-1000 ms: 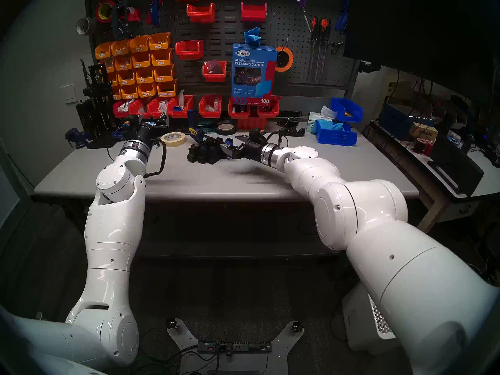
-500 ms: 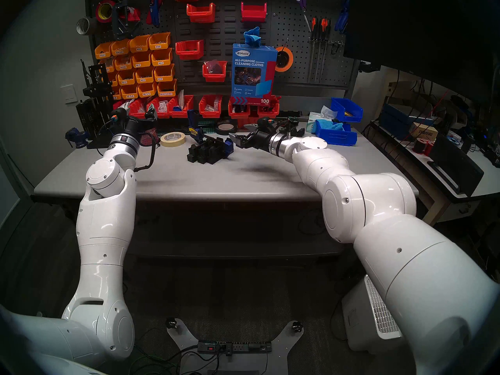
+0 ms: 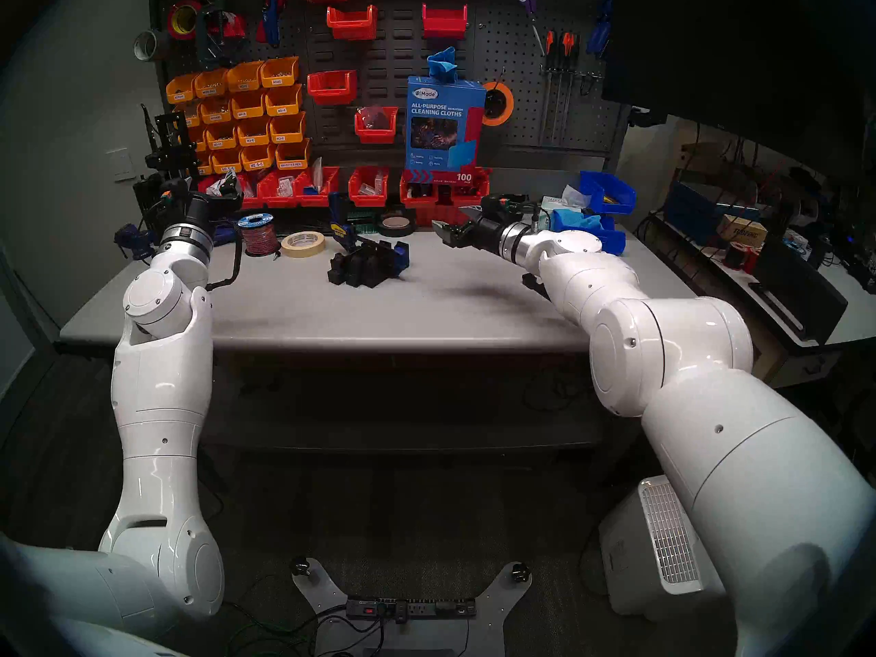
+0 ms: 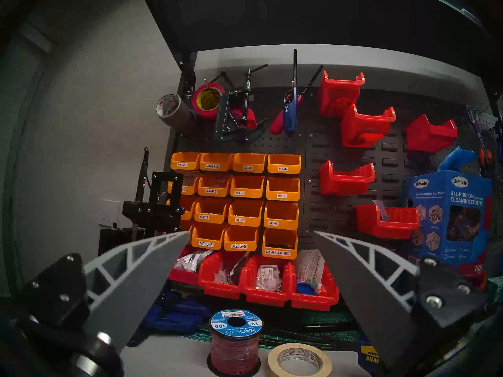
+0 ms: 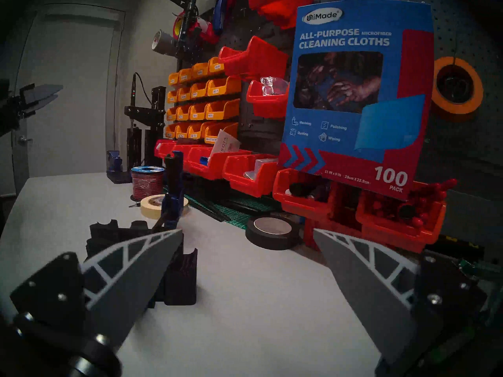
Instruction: Clamp the two 3D printed pieces together with the clamp
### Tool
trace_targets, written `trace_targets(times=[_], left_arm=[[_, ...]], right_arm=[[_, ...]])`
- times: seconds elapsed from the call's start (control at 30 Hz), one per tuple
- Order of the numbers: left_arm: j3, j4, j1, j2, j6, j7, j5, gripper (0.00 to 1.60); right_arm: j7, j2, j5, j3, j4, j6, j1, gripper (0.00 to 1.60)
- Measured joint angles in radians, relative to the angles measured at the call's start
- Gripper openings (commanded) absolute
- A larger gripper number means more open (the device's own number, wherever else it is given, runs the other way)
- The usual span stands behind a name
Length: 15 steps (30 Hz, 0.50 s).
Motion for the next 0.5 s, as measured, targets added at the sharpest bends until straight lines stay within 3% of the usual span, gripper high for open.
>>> trace_targets(times=[0.5], left_arm=[[-0.028,-0.065,0.088,-0.006,0.034,0.02,-0.004,1.6]], right_arm=[[-0.088,0.056,-0.007,0.0,0.01,-0.026,-0.015,1.6]])
